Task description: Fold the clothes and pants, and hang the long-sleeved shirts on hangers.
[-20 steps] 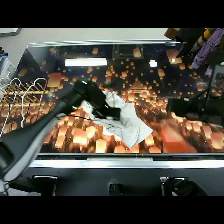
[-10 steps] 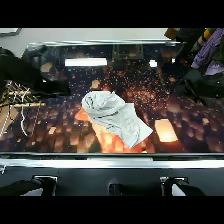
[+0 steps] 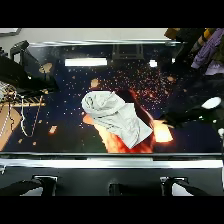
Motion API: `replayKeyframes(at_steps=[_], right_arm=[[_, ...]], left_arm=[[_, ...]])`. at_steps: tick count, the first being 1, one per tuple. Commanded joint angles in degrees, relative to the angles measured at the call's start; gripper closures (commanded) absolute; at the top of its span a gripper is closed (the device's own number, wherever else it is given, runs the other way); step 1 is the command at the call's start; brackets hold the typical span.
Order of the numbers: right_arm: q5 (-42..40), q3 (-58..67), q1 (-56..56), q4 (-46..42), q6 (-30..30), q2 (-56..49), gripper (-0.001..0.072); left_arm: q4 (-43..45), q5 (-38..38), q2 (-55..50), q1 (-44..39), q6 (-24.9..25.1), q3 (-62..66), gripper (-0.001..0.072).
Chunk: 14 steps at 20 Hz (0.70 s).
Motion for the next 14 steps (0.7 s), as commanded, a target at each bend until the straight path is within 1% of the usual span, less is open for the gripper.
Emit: replayKeyframes(at_steps=[1, 5, 7, 9, 11, 14], right_arm=[[-4.6, -3.9, 4.1, 2.3, -5.7, -5.1, 0.0389], [-7.3, -3.9, 5.7, 2.2, -7.1, -8.7, 0.0389], [-8.0, -4.0, 5.7, 2.1, -8.5, -8.9, 0.0389], [-8.6, -4.0, 5.7, 1.8, -8.6, -8.9, 0.0389], [-8.5, -4.0, 5.7, 1.9, -9.9, -8.9, 0.0388], [-7.2, -3.9, 5.7, 2.1, -10.0, -8.2, 0.0388]], left_arm=[[0.5, -0.5, 0.0, 0.2, 0.0, 0.0, 0.003], [1.6, -0.5, 0.0, 0.2, 0.0, 0.0, 0.003], [1.8, -0.5, -0.1, 0.2, 0.0, 0.0, 0.003], [2.0, -0.5, -0.4, 0.2, 0.0, -0.1, 0.003], [2.1, -0.5, -0.7, 0.2, 0.0, -0.5, 0.0029], [2.2, -0.5, -0.7, 0.2, 0.0, -2.2, 0.0029]])
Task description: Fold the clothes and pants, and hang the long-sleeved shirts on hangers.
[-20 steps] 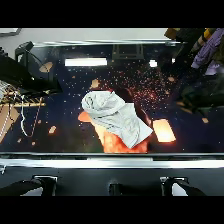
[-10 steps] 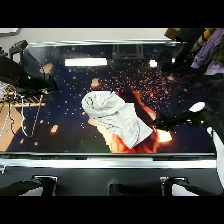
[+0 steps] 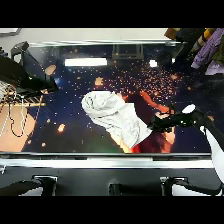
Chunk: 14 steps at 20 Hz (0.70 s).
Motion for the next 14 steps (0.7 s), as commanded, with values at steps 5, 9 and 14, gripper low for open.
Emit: replayKeyframes(at_steps=[5, 9, 14], right_arm=[[1.7, 0.2, 0.0, -1.2, 0.4, 5.1, 0.0388], [0.5, 0.2, 0.0, -5.8, 2.3, 5.4, 0.0388], [-1.8, 0.2, 0.0, -7.8, 3.7, 3.3, 0.0388]], left_arm=[[0.3, 0.0, -0.1, 0.1, 0.0, -1.7, 0.003], [0.5, -0.1, -0.2, 0.1, 0.0, -1.7, 0.003], [1.3, -0.2, -0.2, 0.1, 0.0, -1.7, 0.003]])
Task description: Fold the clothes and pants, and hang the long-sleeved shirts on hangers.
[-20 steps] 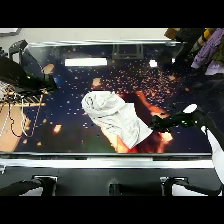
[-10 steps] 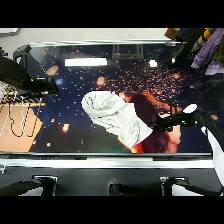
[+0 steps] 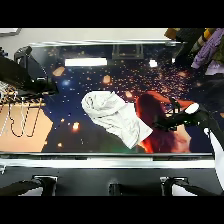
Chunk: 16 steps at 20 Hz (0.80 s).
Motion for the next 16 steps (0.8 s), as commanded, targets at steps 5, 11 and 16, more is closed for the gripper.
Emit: replayKeyframes(at_steps=[5, 11, 16], right_arm=[[1.6, 0.0, 0.0, 4.8, -1.1, -6.9, 0.0389], [2.4, 0.0, 0.0, 9.0, -2.9, -7.0, 0.0497], [3.7, 0.0, 0.0, 9.6, -2.8, -6.7, 0.0682]], left_arm=[[-1.1, -0.4, 0.0, 2.8, 0.2, 0.0, 0.0032], [-14.6, -7.3, 0.0, 11.1, 5.2, -5.2, 0.0032], [-26.0, -21.2, -1.2, 13.4, 9.2, -20.5, 0.0032]])
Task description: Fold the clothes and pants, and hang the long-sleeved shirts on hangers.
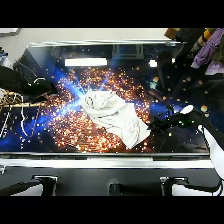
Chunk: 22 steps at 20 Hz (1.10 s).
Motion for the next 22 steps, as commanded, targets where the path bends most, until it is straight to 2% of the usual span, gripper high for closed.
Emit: replayKeyframes(at_steps=[1, 3, 9, 11, 16, 17, 18, 19, 20, 22], right_arm=[[1.6, 0.1, 0.0, 1.9, -0.1, 0.8, 0.0682], [2.6, 0.1, 0.0, 1.8, 0.5, 3.2, 0.0682], [6.8, 0.1, 0.0, 1.2, 2.1, 12.0, 0.0682], [7.5, 0.1, 0.0, 0.9, 2.6, 13.4, 0.0682], [7.8, 0.1, 0.0, 0.9, 3.5, 15.5, 0.0682], [8.1, 0.1, 0.0, 0.9, 3.5, 15.5, 0.0682], [8.3, 0.1, 0.0, 1.0, 3.5, 15.5, 0.0682], [8.3, 0.1, 0.0, 1.0, 3.5, 15.8, 0.0682], [8.0, 0.1, 0.0, 0.9, 3.4, 16.6, 0.0682], [5.8, 0.5, 0.0, 0.2, 2.8, 19.6, 0.0682]], left_arm=[[-9.6, -10.2, -1.9, 0.9, 4.1, -8.9, 0.0032], [-12.5, -13.1, -5.4, -0.5, 6.7, -10.6, 0.0033], [-17.7, -21.1, -17.0, -4.6, 8.6, -10.5, 0.0035], [-18.6, -23.7, -19.4, -6.4, 8.6, -10.5, 0.0111], [-19.4, -28.1, -21.7, -10.3, 8.4, -10.5, 0.0116], [-19.4, -28.5, -22.3, -10.9, 8.3, -10.4, 0.0172], [-19.4, -28.6, -22.6, -11.2, 8.3, -10.4, 0.0285], [-19.5, -28.6, -22.6, -11.1, 7.8, -10.4, 0.0515], [-19.7, -28.0, -22.3, -10.9, 7.3, -9.7, 0.0684], [-19.8, -26.2, -20.6, -9.9, 7.4, -5.9, 0.0688]])
